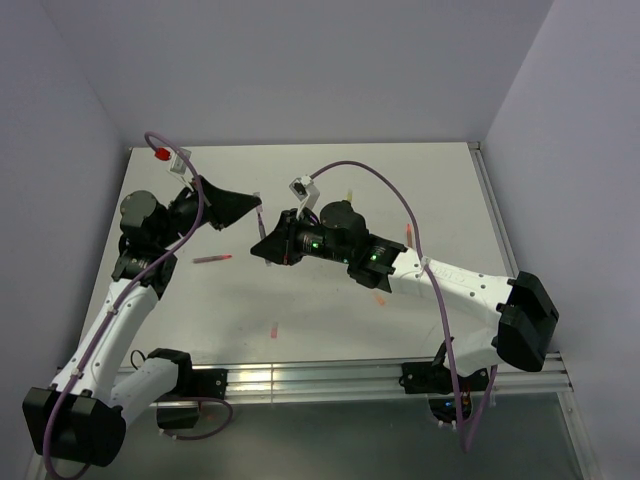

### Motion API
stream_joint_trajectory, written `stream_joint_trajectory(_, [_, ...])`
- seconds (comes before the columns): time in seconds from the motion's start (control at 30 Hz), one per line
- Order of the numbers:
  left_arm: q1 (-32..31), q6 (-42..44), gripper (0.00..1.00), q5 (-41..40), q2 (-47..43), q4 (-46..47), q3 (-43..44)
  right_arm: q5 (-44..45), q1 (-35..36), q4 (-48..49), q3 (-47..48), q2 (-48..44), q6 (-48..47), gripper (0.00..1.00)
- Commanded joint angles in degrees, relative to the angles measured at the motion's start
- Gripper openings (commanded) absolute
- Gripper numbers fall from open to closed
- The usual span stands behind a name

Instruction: Insert the pens into the pen caps

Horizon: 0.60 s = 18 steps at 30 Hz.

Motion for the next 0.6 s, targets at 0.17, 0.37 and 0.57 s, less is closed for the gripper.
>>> stream_joint_trajectory(0.17, [-0.03,-0.35,0.00,0.79,-1.61,1.21,1.38,0.68,-0.42,1.10,1.06,-0.40,0.21,0.00])
stream_joint_trajectory(0.37, [-0.03,-0.62,0.00,1.67,-1.52,1.30,1.12,1.03,-0.51,1.10,1.15,-0.75,0.12,0.00])
stream_joint_trajectory(0.57, [-0.03,-0.62,0.00,1.93,-1.79,1.12,0.68,1.56,-0.69,0.58,1.32,-1.02,-0.23,0.00])
